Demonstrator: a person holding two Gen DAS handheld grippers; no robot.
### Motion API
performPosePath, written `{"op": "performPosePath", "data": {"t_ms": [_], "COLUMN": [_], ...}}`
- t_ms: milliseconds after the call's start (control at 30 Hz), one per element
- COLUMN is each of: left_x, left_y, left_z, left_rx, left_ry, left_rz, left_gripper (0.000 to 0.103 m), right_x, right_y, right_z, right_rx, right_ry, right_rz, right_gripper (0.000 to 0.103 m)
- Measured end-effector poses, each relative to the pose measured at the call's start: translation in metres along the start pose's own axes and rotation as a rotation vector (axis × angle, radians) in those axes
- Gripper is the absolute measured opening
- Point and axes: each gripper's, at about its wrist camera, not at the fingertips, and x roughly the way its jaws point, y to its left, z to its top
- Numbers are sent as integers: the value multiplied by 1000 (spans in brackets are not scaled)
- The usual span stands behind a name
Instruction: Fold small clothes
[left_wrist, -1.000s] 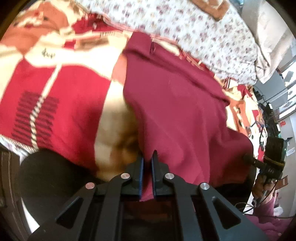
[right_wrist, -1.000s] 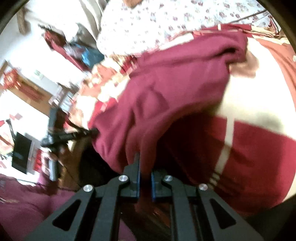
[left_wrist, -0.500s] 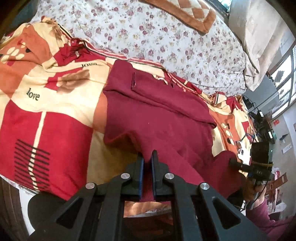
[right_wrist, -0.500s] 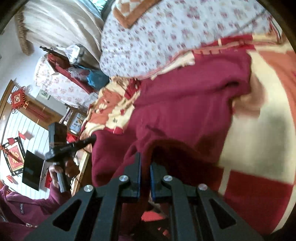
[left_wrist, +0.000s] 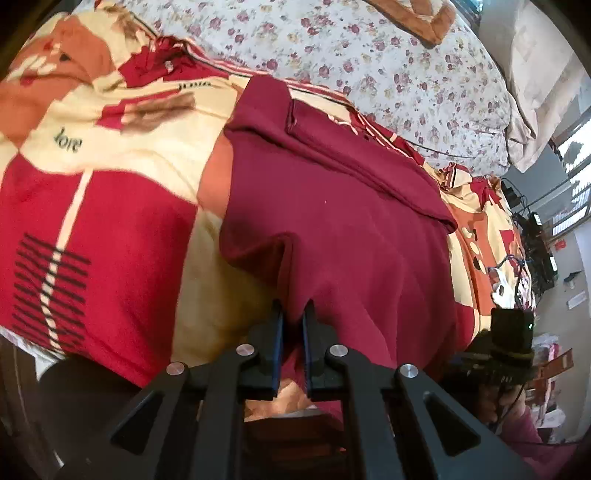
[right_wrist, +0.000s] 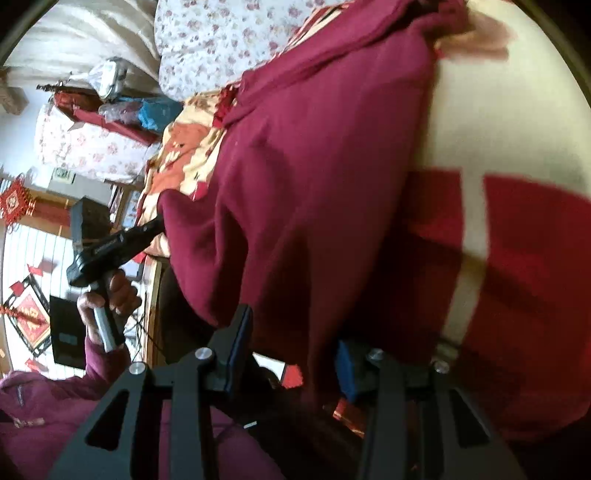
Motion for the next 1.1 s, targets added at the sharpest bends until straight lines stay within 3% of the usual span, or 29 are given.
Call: {"op": "performPosePath", "data": {"t_ms": [133, 233, 300, 367, 433, 567, 700, 800, 933, 1100], "left_x": [5, 11, 14, 17, 21, 20, -16, -38, -39, -17], "left_y": [4, 6, 8, 9, 8, 3, 3, 1, -3, -7], "left_z": [-6, -10, -13, -15, -18, -20, -2, 18, 55, 112], "left_rx": [-10, -16, -21, -20, -11, 23, -9, -18, -13, -20], "left_ry": [2, 20, 29, 28, 37, 48, -68, -182, -250, -298], "left_rz": [-7, -19, -39, -57, -64, -71, -150, -161, -147, -129], "left_gripper": [0, 9, 9, 10, 10, 0, 0, 0, 0, 0], "right_x": [22, 32, 34, 35, 32, 12, -25, -59, -87, -106], "right_y": [0, -3, -1, 6, 12, 25, 43, 53, 53, 35], "right_z": [-9, -12, -12, -14, -13, -4, 14, 39, 84, 145], "right_rx": [-11, -9, -13, -64, -95, -79, -93, -127, -144, -112], "right_ry": [67, 59, 49, 42, 20, -22, -113, -235, -367, -456], "right_rz": [-36, -45, -39, -70, -90, -12, 99, 151, 98, 39], "right_gripper": [48, 48, 48, 41, 6, 6, 6, 6, 6, 6]}}
